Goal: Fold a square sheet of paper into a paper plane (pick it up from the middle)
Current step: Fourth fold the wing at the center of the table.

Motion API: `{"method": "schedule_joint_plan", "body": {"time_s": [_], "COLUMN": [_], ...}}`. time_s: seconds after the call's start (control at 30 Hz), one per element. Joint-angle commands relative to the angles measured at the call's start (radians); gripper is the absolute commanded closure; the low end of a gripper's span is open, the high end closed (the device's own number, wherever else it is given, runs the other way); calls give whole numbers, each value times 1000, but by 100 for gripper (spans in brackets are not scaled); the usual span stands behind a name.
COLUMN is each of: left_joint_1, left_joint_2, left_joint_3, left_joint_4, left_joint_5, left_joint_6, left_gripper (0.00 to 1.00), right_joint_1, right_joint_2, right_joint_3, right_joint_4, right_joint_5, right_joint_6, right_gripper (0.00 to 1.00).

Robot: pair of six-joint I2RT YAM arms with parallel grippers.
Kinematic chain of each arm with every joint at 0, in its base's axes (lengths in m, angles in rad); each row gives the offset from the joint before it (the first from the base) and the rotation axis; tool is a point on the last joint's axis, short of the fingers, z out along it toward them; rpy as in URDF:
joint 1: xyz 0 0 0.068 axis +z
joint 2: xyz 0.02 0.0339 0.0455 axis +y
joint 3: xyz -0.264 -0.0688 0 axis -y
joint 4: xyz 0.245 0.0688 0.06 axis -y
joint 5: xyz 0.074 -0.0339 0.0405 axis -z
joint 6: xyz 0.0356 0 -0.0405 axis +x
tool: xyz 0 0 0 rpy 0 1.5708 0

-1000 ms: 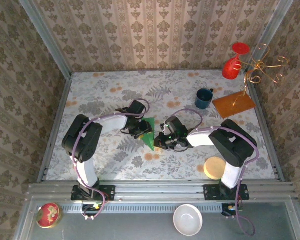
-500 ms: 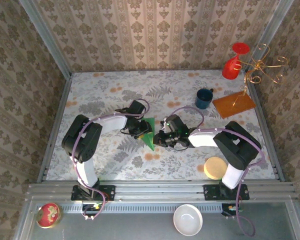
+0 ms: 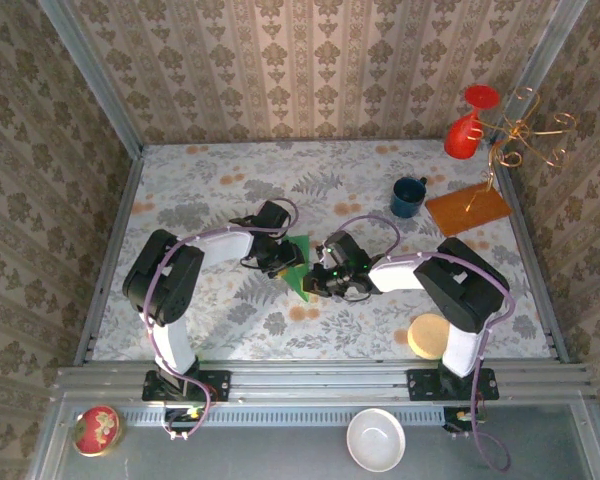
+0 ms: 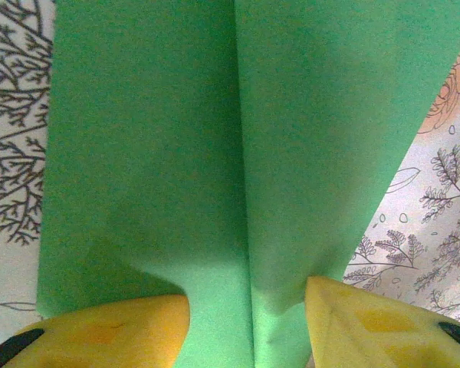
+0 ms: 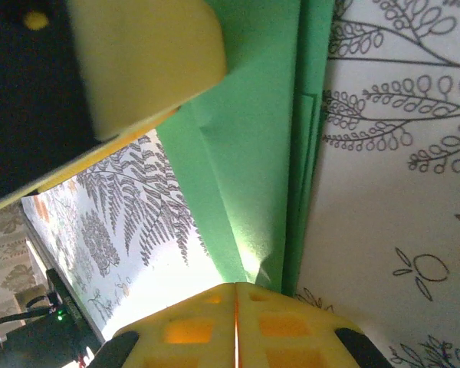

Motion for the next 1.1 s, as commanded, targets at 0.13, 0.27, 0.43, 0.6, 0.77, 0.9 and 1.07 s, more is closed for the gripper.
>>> {"method": "schedule_joint_plan", "body": {"time_s": [0.13, 0.27, 0.43, 0.6, 0.77, 0.9, 1.07], "left_joint_1": [-23, -22, -17, 13, 86, 132, 128], "left_joint_2": [177, 168, 137, 10, -171, -258, -306], "left_joint_3": [-134, -135, -148, -164, -152, -156, -214], "left_joint_4": [11, 17, 32, 62, 65, 77, 195], "left_joint_5": [-22, -16, -1, 27, 42, 40, 114], "left_joint_6": [1, -2, -14, -25, 13, 64, 93], "left_gripper": [50, 50, 51, 51, 49, 49, 58], "right_joint_1": [6, 10, 13, 13, 4, -16, -36], "right_joint_2": [36, 53, 74, 91, 93, 92, 96], "right_joint_3": [31, 51, 87, 137, 183, 212, 245], "right_joint_4": [-87, -124, -238, -435, -606, -656, -674], "right_joint_5": [5, 8, 39, 78, 89, 49, 0], "right_joint_6": [9, 0, -25, -147, -386, -518, -566], "right_gripper": [89, 89, 90, 91, 92, 92, 92]}}
